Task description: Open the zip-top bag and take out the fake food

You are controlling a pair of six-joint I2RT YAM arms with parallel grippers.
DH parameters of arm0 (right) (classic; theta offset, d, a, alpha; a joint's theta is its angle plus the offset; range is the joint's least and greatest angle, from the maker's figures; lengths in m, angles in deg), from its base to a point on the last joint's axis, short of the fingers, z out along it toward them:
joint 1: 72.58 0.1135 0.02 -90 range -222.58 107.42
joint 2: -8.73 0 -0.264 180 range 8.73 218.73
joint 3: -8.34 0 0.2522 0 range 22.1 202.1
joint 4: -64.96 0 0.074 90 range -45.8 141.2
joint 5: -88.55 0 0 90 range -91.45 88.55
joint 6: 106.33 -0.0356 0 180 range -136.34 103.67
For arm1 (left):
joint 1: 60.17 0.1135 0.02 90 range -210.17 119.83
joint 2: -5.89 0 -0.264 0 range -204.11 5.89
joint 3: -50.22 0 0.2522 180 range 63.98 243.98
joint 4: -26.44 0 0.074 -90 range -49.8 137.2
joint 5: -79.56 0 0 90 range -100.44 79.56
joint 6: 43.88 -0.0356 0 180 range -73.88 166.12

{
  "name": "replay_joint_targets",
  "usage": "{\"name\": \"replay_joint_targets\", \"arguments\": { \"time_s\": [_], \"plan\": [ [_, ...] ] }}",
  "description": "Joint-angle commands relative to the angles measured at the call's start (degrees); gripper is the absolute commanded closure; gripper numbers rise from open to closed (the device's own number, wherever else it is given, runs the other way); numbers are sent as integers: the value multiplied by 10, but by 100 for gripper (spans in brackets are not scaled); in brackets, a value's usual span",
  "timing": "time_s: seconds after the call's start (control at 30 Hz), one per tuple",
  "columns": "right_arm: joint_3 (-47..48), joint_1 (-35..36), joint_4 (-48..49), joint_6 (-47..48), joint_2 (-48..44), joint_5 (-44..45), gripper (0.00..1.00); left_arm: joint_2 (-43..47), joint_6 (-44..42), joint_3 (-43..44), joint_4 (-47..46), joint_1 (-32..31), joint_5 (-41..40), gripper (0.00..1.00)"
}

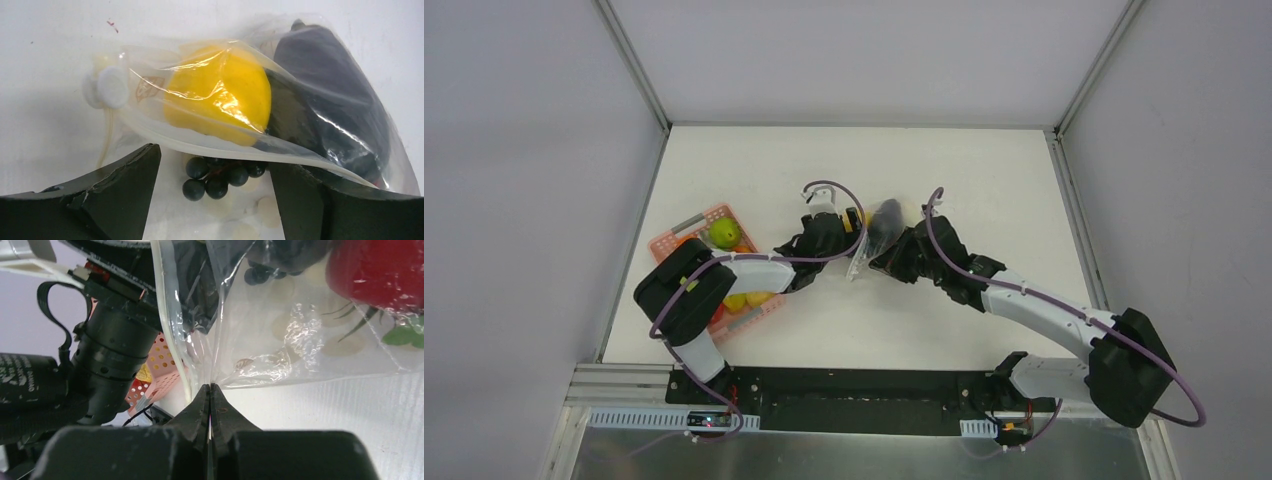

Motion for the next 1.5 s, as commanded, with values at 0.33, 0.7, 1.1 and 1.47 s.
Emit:
{"name": "replay_joint_targets", "arguments": {
  "time_s": [0.33,0.7,1.1,1.47],
  "plan": [
    [66,-1,4,7,53,-96,100,-110,15,35,-210,35,114,15],
    [294,-89,-289,211,65,-19,61,-99,24,19,-208,50,151,16],
    [382,-263,-197,286,232,-71,51,-83,25,22,-187,56,171,13],
    [483,-253,-118,339,444,-181,46,-87,15,33,-145,58,184,12]
  ]
}}
